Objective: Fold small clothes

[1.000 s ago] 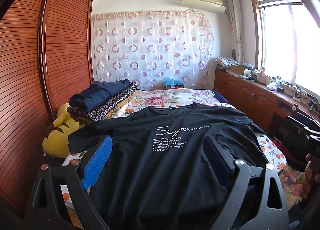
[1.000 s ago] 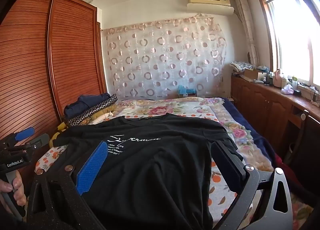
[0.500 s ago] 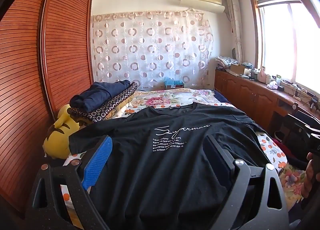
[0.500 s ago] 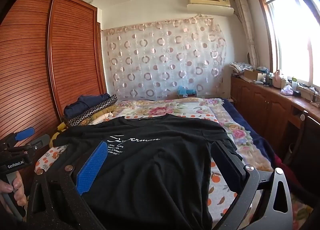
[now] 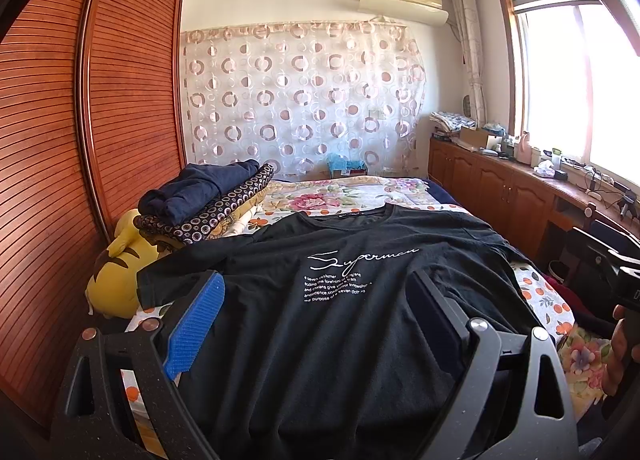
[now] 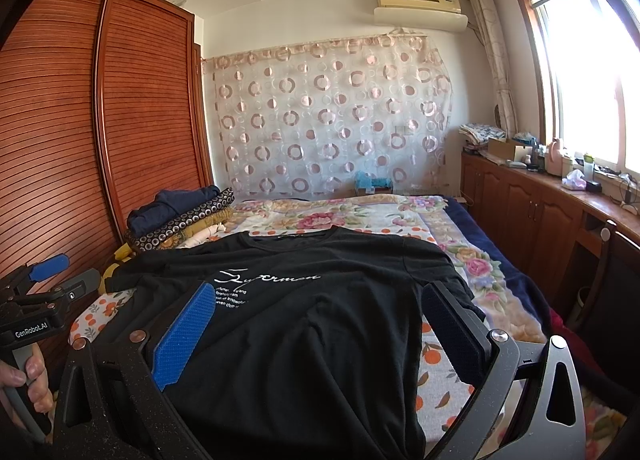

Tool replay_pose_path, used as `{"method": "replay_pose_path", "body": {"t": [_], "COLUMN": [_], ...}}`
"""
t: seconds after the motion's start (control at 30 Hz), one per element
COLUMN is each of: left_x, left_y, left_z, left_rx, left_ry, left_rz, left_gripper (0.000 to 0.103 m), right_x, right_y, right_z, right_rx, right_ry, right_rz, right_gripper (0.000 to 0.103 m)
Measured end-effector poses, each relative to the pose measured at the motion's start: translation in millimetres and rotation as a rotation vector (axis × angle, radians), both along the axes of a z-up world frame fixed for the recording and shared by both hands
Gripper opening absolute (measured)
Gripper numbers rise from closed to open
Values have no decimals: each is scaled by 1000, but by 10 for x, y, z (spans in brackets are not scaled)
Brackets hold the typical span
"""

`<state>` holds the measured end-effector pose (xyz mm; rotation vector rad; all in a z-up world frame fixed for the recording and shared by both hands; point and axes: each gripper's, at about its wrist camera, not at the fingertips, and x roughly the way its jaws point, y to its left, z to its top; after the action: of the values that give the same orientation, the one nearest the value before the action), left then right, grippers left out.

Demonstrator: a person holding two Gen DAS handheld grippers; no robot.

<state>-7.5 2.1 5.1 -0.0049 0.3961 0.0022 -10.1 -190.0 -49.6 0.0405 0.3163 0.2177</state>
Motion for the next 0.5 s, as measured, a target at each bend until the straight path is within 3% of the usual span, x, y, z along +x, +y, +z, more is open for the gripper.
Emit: {"method": "replay_pose_path", "body": {"t": [0.5], "left_x": [26], "left_y": [5], "left_z": [63], "left_rx": [3], "left_ry": [-6], "left_rz": [1], "left_gripper": [93], "right_x": [-1], "right_y": [-14], "right_z": [-16], "right_rx": [3], "right_ry": [4], "right_rz": [2], "right_gripper": [103]}}
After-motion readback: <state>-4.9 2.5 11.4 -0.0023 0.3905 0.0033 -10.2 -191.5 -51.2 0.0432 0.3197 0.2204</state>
